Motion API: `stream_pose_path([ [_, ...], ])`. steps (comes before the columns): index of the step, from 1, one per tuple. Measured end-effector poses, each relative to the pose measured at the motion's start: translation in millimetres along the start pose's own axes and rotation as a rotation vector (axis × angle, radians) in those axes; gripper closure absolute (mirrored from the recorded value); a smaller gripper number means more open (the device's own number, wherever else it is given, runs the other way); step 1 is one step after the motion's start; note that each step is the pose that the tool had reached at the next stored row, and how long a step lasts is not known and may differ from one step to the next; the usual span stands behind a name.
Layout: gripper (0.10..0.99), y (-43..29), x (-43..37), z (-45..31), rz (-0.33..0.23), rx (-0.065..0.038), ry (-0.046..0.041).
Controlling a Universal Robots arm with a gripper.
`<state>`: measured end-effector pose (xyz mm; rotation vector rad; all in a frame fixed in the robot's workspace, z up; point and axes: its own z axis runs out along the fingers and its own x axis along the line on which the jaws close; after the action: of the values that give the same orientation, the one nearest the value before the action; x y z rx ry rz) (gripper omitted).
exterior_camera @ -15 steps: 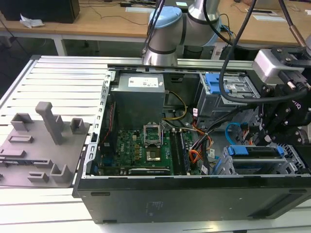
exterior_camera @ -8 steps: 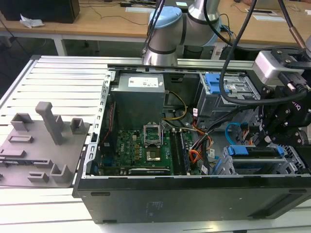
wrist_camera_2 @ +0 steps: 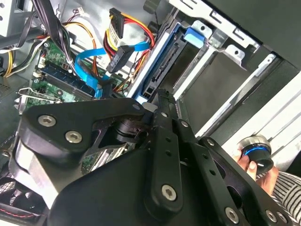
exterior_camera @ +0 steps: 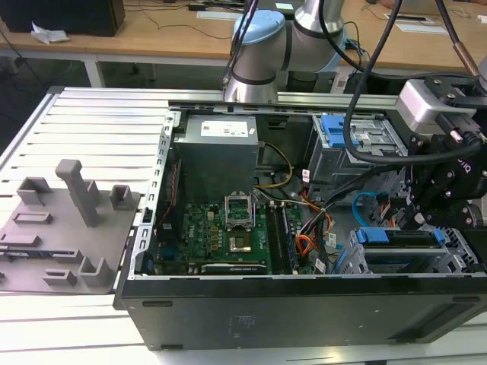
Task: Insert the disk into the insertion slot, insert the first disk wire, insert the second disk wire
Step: 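Insert the first disk wire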
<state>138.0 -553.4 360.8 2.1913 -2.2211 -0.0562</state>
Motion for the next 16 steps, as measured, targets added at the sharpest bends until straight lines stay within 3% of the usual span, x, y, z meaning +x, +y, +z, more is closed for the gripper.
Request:
stream_pose_path([
  [4,0.98,-7.4,-0.2,-0.4,0.0,0.0,0.0001],
  [16,0.98,-7.0,-0.9,-15.2,0.0,0.0,0.0006],
])
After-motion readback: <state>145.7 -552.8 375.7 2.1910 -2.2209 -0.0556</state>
